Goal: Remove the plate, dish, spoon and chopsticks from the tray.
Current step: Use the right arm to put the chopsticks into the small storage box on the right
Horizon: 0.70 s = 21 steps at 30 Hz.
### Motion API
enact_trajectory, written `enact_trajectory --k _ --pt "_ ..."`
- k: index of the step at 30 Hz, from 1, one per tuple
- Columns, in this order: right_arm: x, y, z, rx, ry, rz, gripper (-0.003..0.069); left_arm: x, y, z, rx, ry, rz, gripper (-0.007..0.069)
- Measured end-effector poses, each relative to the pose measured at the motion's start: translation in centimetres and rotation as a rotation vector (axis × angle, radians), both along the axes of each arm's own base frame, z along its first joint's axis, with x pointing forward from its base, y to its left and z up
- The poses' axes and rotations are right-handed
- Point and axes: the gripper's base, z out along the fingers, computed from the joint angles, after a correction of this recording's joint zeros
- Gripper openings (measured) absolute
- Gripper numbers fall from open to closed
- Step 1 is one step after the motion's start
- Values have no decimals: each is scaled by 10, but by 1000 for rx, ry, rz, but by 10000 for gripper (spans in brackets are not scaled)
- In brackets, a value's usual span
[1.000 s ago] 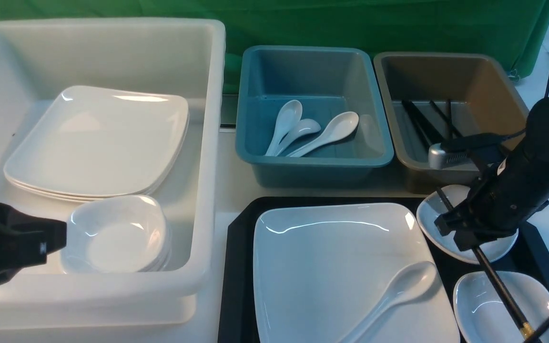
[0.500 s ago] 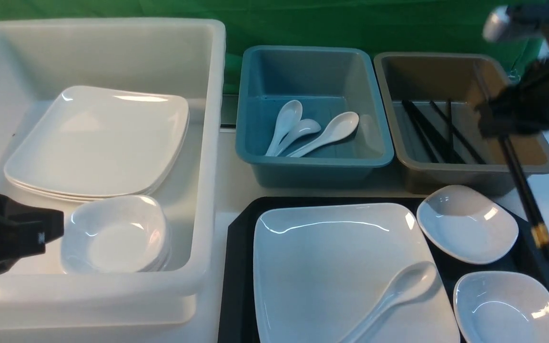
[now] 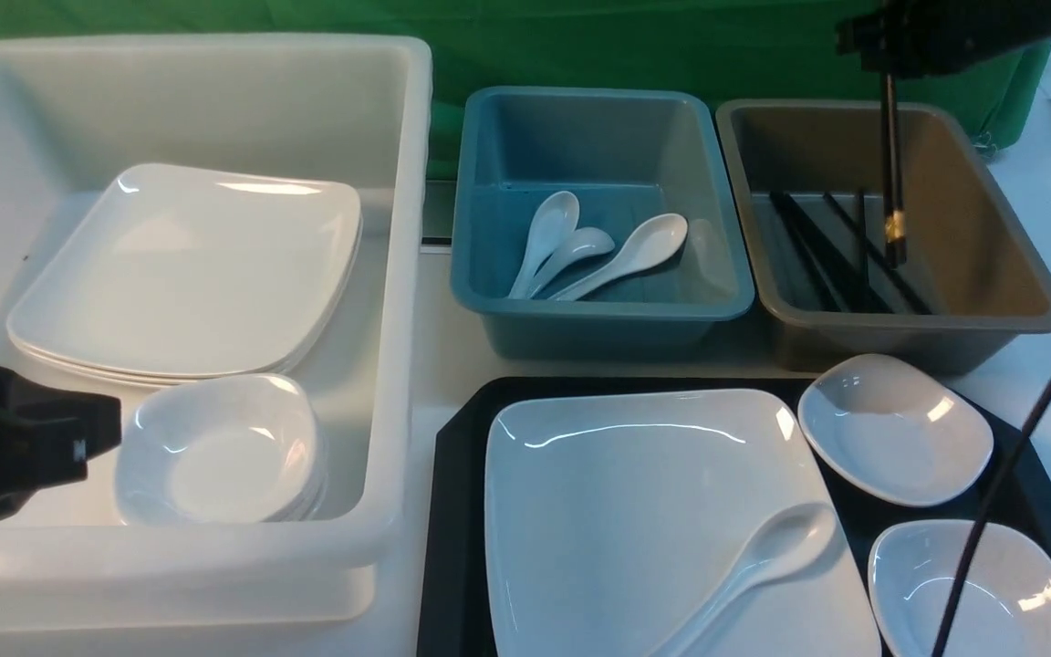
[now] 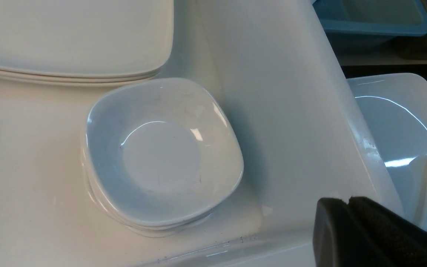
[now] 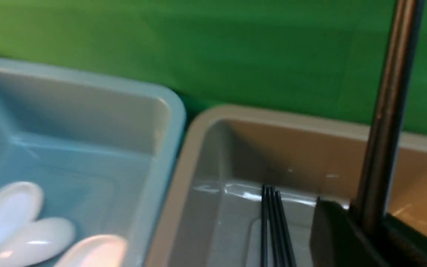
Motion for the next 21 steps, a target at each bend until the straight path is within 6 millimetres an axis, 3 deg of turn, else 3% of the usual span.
enact_trajectory --k 3,7,8,10,11,12,14,15,17,18,21 --pt "11 1 -35 3 63 -7 66 0 0 -1 7 10 -4 17" --pt "10 1 -50 11 142 -9 114 0 4 -5 71 32 -7 12" --pt "8 1 -53 12 169 -8 141 1 5 -5 90 36 -6 10" --pt "3 1 -57 0 249 2 267 5 6 0 109 31 -5 3" --pt "2 1 -57 -1 257 3 276 5 6 2 110 26 -5 2" --pt "-3 1 -59 -13 317 10 347 7 6 11 110 9 -8 2" --pt "-8 0 -57 -21 363 10 366 9 6 21 106 -13 -11 1" --pt "-14 -1 -54 -29 416 7 356 12 5 34 101 -41 -20 1" --pt "-28 -2 -36 -50 473 25 221 17 1 56 81 -75 -51 1" --pt "-30 -2 -35 -52 483 29 204 17 0 60 77 -85 -58 1" --pt "-53 -3 7 -68 485 57 59 25 -17 81 48 -115 -153 1"
